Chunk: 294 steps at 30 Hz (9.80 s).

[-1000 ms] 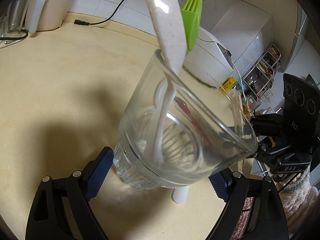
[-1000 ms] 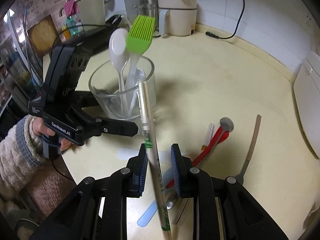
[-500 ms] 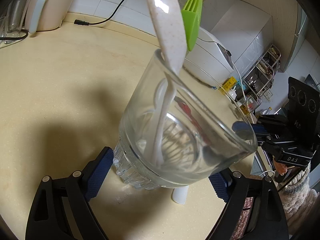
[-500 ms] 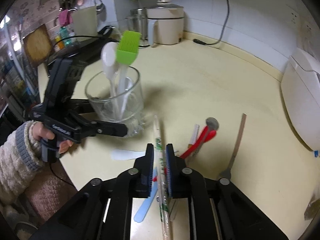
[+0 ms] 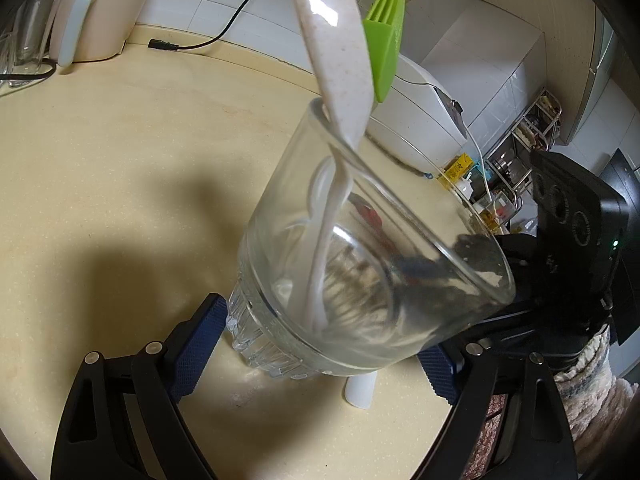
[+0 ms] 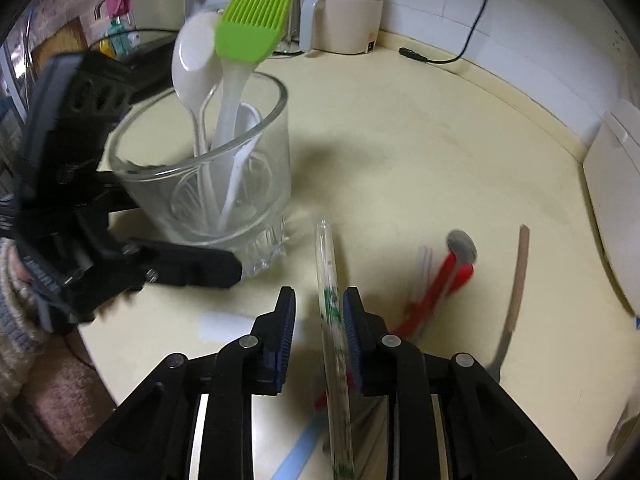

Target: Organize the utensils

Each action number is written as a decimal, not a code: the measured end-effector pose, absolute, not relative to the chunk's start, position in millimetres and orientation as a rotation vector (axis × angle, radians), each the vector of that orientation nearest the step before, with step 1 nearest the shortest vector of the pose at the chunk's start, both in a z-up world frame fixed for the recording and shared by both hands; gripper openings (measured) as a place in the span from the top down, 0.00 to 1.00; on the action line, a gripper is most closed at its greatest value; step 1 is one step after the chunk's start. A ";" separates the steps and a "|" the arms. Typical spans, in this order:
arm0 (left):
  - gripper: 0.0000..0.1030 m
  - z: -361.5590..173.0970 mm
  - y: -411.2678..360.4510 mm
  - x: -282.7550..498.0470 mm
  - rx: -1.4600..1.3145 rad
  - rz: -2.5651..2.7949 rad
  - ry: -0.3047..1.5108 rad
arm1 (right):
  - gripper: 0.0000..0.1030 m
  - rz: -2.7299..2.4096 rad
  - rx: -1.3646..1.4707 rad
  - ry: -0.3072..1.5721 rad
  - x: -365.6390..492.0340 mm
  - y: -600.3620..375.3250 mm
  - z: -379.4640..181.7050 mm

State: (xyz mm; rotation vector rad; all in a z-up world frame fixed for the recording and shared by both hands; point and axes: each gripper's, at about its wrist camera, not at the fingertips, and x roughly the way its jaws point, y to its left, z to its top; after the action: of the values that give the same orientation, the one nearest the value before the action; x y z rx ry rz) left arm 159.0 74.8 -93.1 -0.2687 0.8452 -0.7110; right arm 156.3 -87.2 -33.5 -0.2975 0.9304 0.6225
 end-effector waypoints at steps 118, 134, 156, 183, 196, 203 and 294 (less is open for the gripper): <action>0.12 -91.4 75.1 160.8 -0.275 -0.716 0.843 | 0.81 0.510 0.295 0.971 141.5 -153.7 -52.7; 0.12 -91.5 75.1 160.8 -0.275 -0.716 0.843 | 0.81 0.485 0.183 0.948 140.1 -143.1 -50.8; 0.12 -91.8 75.0 160.8 -0.276 -0.716 0.842 | 0.90 0.478 0.228 0.922 142.3 -152.1 -48.8; 0.12 -91.6 75.4 160.8 -0.276 -0.716 0.842 | 0.92 0.646 0.899 0.917 160.8 -223.1 -74.9; 0.12 -91.4 75.9 160.9 -0.276 -0.716 0.842 | 0.86 0.508 0.437 0.926 138.0 -187.9 -45.4; 0.12 -91.3 75.1 160.8 -0.276 -0.716 0.842 | 0.79 0.405 0.120 0.897 107.0 -162.1 -40.1; 0.12 -91.4 76.6 161.5 -0.278 -0.717 0.841 | 0.89 0.700 0.126 0.840 60.4 -206.5 122.2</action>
State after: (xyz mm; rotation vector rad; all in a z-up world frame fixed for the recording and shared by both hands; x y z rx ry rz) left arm 161.5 76.6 -91.4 -0.2779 0.8405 -0.7171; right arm 60.4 -206.5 122.2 0.1256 0.8402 0.7001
